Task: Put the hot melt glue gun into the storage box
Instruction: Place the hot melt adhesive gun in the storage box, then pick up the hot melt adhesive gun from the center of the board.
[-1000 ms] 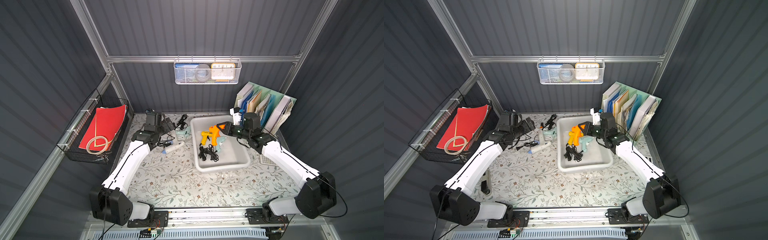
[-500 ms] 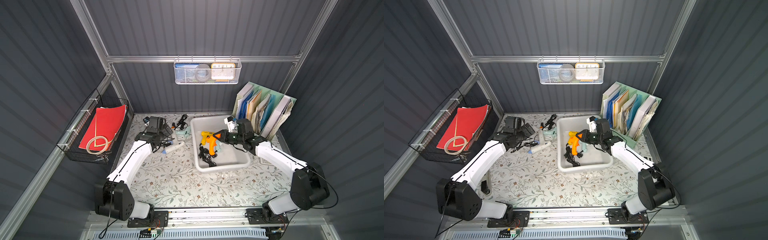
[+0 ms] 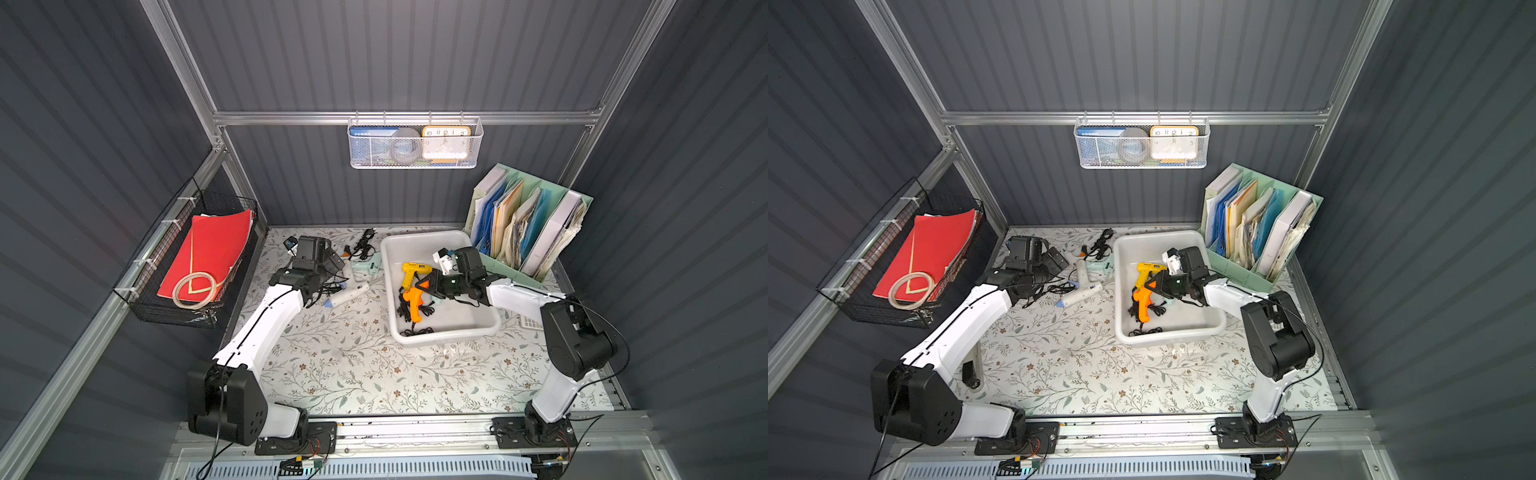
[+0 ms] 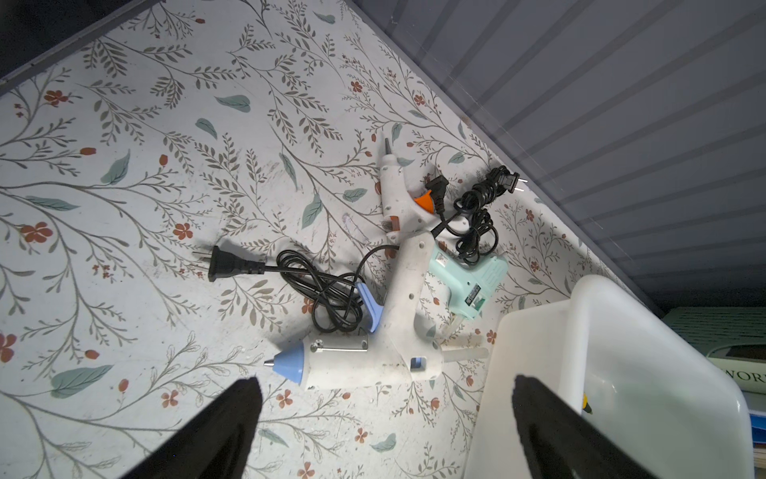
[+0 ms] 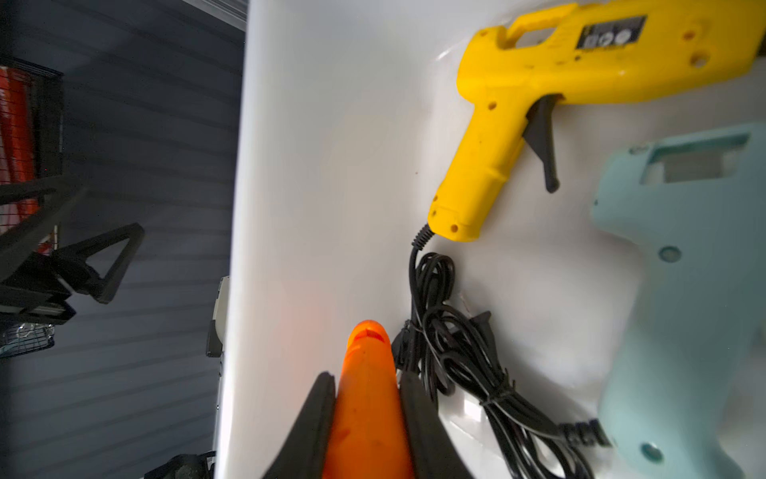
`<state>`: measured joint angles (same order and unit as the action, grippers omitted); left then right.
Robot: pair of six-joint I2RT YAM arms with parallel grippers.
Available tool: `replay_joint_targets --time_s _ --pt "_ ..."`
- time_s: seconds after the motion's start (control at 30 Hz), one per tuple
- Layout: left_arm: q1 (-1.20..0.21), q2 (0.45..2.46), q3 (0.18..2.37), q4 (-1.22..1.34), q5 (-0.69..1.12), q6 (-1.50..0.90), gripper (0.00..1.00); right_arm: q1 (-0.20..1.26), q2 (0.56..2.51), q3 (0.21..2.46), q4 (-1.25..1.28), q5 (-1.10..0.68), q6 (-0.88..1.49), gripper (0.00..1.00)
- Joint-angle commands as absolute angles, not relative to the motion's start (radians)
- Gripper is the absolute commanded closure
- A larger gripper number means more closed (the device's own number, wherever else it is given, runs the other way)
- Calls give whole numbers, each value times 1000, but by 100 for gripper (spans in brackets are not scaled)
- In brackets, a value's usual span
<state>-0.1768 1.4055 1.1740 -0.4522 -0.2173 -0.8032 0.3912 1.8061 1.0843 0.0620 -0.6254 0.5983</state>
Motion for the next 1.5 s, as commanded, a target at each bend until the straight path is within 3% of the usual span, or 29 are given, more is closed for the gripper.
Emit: replay_joint_targets --time_s 0.0,0.23,0.57,0.77,1.1,1.13,1.47 --pt "-168 1396 1163 -446 -238 -813 0 396 1844 1130 67 -658 605 99" --pt "-165 1400 1157 -441 -250 -816 0 398 1918 1215 -145 -517 539 91" --pt "-158 1400 1157 -437 -258 -813 0 406 1912 1236 -271 -357 490 50" --pt "-154 1400 1151 -439 -268 -813 0 409 1853 1244 -329 -263 451 37" --pt "-152 1425 1156 -453 -278 -814 0 414 1643 1215 -423 37 388 16" --pt "-151 1432 1159 -455 -279 -812 0 414 1618 1210 -425 67 385 3" --pt "-149 1637 1267 -455 -176 -747 8 413 1371 1115 -320 239 348 1"
